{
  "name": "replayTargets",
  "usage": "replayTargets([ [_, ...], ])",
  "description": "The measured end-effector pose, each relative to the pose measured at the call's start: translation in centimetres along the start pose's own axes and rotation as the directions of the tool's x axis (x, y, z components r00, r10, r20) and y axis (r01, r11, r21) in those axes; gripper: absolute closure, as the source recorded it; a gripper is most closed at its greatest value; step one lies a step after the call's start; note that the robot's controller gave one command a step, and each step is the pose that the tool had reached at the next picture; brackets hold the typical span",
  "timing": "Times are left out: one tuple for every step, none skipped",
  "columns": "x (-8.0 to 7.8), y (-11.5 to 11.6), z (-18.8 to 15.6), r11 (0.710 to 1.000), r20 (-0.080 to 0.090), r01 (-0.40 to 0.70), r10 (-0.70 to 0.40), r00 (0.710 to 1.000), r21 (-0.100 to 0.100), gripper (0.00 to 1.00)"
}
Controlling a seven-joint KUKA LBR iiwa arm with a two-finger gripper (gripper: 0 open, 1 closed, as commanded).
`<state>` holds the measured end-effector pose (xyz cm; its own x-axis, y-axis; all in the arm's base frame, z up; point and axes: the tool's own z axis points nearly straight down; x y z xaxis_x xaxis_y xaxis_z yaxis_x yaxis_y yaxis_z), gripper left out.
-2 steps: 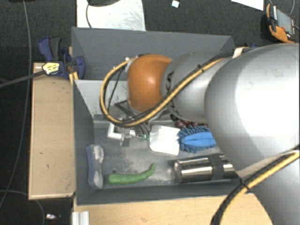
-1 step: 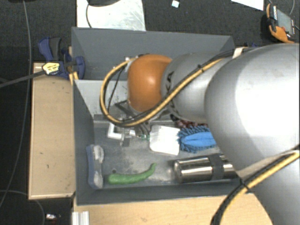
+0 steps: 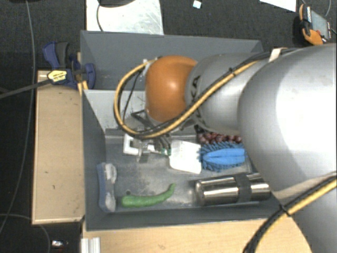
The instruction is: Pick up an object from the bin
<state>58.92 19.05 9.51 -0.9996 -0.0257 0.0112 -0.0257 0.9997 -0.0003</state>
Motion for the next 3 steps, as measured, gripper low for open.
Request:
replayTargets([
  [-0.1, 0.1, -3.4, 1.0, 0.005, 0.0, 0.0, 1.0, -0.002, 1.0],
  [-0.1, 0.1, -6.2, 1.0, 0.006, 0.0, 0.0, 1.0, -0.002, 1.0],
  [-0.2, 0.1, -8.6, 1.0, 0.01, 0.001, 0.0, 1.0, -0.003, 1.0],
])
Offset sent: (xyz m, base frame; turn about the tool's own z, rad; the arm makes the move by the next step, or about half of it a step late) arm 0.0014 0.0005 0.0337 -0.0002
